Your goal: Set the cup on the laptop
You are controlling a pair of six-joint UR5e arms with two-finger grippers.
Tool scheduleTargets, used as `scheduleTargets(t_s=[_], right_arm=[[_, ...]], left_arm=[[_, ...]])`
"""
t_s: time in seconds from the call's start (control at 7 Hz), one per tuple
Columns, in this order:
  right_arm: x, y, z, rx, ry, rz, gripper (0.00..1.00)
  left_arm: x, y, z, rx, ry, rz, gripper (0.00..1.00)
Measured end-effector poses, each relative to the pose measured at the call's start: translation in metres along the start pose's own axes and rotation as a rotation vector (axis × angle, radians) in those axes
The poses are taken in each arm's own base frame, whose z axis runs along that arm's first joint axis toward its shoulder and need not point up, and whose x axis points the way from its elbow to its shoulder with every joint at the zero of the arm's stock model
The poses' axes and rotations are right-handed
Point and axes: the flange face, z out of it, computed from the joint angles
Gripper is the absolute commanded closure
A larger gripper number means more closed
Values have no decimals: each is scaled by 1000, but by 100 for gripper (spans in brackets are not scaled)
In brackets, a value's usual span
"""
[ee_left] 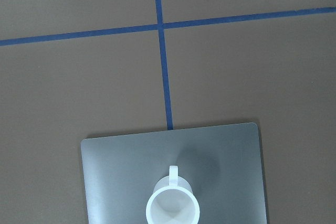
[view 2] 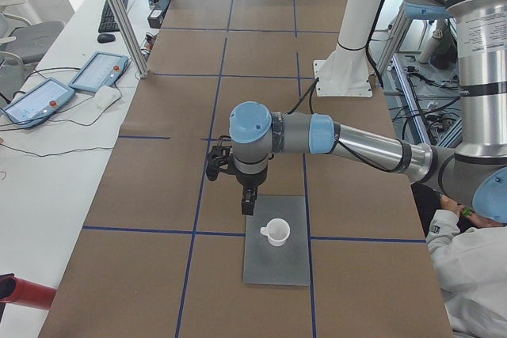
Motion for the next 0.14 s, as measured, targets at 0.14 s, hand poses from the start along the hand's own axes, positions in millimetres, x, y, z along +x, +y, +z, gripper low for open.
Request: scheduleTargets(t_s=[0.14], right_arm=[[0,0,0,0,0,0,0]], left_arm=[[1,-1,-1,2,0,2,0]])
